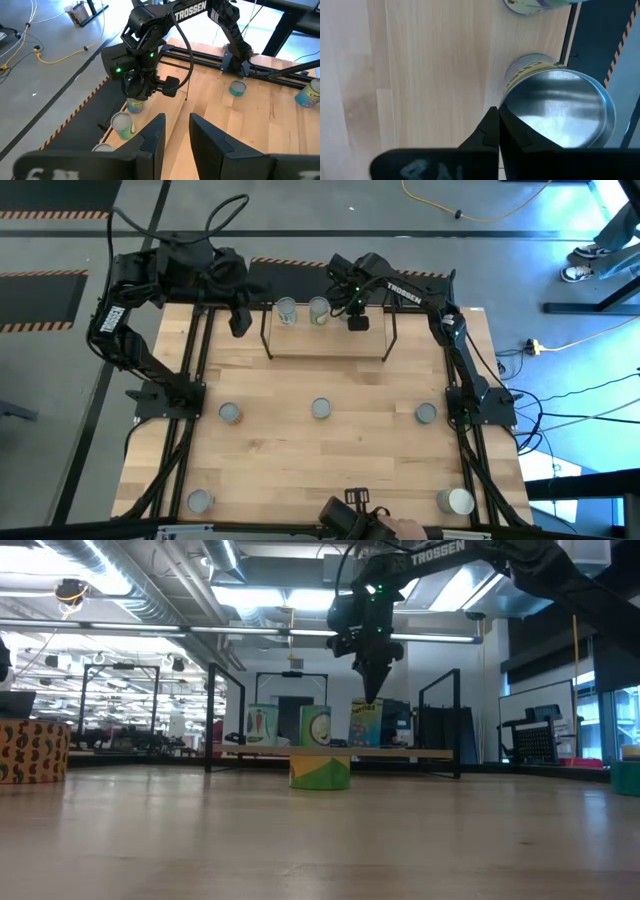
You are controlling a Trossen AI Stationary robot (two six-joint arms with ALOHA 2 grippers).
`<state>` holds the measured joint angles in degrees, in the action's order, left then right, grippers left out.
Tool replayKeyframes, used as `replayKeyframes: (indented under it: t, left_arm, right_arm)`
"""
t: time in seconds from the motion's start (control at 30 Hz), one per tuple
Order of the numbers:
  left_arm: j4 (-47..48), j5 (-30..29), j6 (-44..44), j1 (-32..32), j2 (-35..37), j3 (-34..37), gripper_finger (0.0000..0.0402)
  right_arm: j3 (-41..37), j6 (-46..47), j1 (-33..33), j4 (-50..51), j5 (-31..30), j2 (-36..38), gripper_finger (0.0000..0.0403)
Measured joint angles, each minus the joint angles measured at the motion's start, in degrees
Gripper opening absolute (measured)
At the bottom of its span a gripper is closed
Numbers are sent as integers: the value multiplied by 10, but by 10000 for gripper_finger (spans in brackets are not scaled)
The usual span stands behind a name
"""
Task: Pick and place cans onto a shelf
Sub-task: Put the bottom middle light blue can on the shelf aligned with the pink can
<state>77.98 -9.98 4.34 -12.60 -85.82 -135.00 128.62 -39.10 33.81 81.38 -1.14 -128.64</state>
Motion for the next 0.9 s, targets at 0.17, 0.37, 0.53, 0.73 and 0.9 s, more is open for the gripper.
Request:
replayKeyframes:
  t: [0.17, 0.37, 0.53, 0.73, 0.9]
  left_arm:
    - [-17, 0, 0, 0, 0, 0, 80]
    - [-17, 0, -4, 0, 0, 0, 80]
    - [-17, 0, -4, 0, 0, 0, 80]
    - [-17, 0, -3, 0, 0, 0, 80]
    - [-17, 0, -3, 0, 0, 0, 80]
  right_arm:
    - [0, 0, -1, 0, 0, 0, 0]
    - [9, 0, -4, 10, -1, 6, 0]
    - [25, 0, -4, 9, 0, 7, 0]
    - [23, 0, -4, 13, 28, 8, 0]
    - [23, 0, -5, 12, 28, 8, 0]
